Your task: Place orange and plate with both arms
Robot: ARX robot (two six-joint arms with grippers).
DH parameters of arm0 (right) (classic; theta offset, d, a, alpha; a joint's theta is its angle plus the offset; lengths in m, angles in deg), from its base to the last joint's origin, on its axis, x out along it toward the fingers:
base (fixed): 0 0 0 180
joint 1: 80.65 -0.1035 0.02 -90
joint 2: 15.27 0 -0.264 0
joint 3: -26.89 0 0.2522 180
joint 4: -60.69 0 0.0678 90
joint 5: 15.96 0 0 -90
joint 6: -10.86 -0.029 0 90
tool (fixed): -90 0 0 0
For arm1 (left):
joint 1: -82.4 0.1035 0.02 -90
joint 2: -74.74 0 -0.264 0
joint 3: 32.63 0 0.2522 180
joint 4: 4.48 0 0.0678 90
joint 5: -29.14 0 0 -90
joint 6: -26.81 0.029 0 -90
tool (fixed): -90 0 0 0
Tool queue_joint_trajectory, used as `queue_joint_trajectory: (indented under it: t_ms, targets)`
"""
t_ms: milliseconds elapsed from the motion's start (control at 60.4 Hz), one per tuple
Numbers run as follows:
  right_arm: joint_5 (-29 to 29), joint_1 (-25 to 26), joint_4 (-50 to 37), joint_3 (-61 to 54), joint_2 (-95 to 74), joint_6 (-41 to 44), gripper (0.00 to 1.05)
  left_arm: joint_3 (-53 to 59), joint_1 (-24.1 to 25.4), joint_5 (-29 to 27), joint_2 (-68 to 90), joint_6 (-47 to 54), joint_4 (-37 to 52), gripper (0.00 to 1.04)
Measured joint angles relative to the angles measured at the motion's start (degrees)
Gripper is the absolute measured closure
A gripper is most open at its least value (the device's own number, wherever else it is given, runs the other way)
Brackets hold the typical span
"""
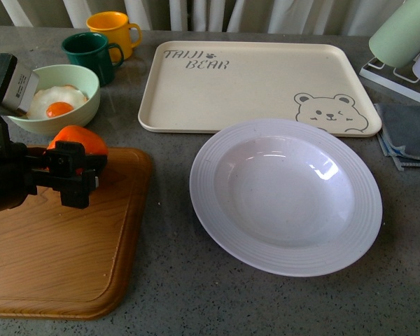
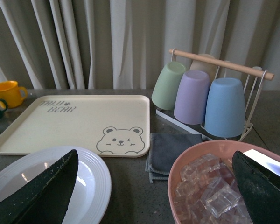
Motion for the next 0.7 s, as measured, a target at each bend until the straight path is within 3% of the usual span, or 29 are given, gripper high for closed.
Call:
queue_joint_trajectory:
  t_ms: [215,695]
  targets:
    - [0.02,0.0,0.0,0.0,0.0,0.0,0.09,1.64,-1.9,0.04,-3.96,1.64,-0.07,0.4]
    - [0.02,0.0,0.0,0.0,0.0,0.0,0.09,-3.69,-16.0,1.73,-2.84,8.0,-0.35,0.4]
